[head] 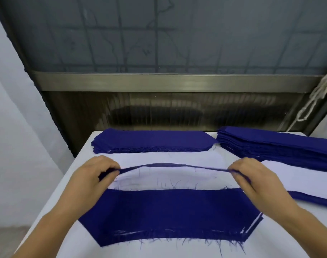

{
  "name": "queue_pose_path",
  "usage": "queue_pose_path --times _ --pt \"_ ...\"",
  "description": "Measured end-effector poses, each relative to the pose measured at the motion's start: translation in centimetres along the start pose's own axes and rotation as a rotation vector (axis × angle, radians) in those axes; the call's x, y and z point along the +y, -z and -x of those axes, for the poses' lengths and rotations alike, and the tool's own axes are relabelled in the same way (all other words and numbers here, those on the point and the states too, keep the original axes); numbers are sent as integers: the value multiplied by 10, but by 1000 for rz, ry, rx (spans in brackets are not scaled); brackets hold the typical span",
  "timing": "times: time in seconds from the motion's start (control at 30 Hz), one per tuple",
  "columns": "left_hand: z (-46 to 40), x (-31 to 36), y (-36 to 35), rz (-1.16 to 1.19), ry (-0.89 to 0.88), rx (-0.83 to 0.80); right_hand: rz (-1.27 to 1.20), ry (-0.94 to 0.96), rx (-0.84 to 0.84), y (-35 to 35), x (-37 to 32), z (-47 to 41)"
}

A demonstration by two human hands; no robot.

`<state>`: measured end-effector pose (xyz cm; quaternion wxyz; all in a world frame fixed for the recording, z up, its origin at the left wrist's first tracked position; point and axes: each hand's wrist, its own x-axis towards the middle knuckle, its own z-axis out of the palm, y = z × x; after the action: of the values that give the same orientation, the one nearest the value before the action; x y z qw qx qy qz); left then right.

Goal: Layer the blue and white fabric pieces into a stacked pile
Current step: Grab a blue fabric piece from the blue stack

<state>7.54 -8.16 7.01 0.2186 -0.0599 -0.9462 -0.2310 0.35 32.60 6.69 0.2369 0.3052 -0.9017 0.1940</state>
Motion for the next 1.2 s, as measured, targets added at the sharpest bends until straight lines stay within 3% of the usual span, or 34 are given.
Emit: queue_pose_path --times 0.1,0.23,0.77,0.97,1.07,1.2 --pt "28 -3 -11 -46 -154 -104 42 156 10 -19 6 40" --pt "60 -13 -34 -46 -187 -281 81 266 -35 -46 7 77" --pt "65 -3 -38 -86 -238 -320 78 224 -28 -48 8 82" --pt "57 -8 -37 37 -90 -466 1 72 -207 -35 -5 68" --pt "35 9 -55 44 -139 -485 -10 43 -230 -48 -22 46" --pt "16 30 -84 34 -136 -503 -64 -6 -431 -70 -35 29"
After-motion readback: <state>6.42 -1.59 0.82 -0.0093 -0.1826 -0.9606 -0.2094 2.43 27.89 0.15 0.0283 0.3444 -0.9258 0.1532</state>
